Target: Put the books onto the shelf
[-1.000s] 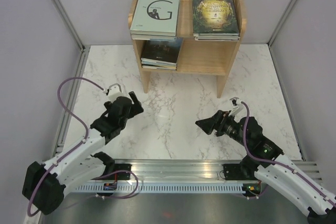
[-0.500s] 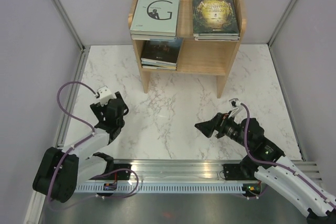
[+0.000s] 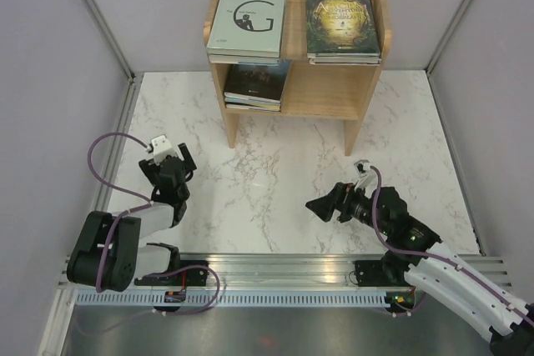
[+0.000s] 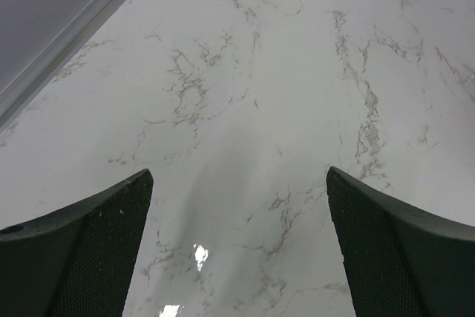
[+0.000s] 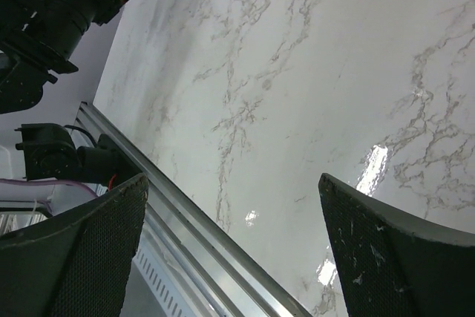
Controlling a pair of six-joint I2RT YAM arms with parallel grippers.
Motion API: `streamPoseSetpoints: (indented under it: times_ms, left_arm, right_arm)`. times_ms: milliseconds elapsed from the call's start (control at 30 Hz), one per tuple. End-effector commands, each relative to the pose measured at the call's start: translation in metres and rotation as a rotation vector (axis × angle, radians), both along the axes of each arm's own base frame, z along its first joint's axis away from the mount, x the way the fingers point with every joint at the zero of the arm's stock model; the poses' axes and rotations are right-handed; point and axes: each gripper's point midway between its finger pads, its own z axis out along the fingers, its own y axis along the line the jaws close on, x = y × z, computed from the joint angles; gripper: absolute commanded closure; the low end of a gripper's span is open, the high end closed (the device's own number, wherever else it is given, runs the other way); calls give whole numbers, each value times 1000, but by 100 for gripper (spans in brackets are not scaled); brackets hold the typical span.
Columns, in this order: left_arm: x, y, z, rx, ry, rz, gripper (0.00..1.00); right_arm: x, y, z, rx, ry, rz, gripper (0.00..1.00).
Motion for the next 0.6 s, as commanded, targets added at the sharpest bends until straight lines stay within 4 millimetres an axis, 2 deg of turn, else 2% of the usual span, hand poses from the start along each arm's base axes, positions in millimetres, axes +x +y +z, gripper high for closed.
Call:
streamPoseSetpoints:
  times_ms: [0, 33, 67, 100, 167, 200, 233, 300, 367, 400, 533, 567]
  left_arm:
    - [30, -6, 38, 40, -127, -68, 0]
    - [33, -6, 44, 36, -158, -64, 0]
    - [31, -4, 40, 36, -172, -66, 0]
    - [33, -2, 45, 60, -214, -69, 0]
    - [41, -8, 35, 36, -136, -116, 0]
    - [44, -8, 38, 48, -160, -127, 1]
    - [52, -18, 42, 40, -160, -189, 0]
    - [55, -24, 30, 62, -112, -248, 1]
    - [55, -29, 26, 55, -88, -278, 0]
    - [55, -28, 29, 54, -110, -277, 0]
    - [55, -29, 28, 54, -100, -282, 0]
    - [55, -33, 27, 67, -96, -311, 0]
  right_arm:
    - [6, 7, 8, 22, -40, 10, 2]
    - [7, 7, 6, 11, -38, 12, 2]
    - [8, 8, 6, 5, -39, 15, 2]
    - [9, 8, 4, -11, -36, 15, 2]
    - [12, 9, 4, -14, -39, 12, 2]
    - [13, 10, 1, -19, -32, 12, 2]
    - [14, 10, -1, -19, -28, 10, 2]
    - [16, 14, -3, -5, -36, 14, 2]
    - [18, 17, -1, 19, -43, 11, 2]
    - [19, 18, -5, 18, -32, 11, 2]
    - [24, 23, 2, 54, -61, 9, 2]
    - [28, 22, 9, 48, -94, 0, 2]
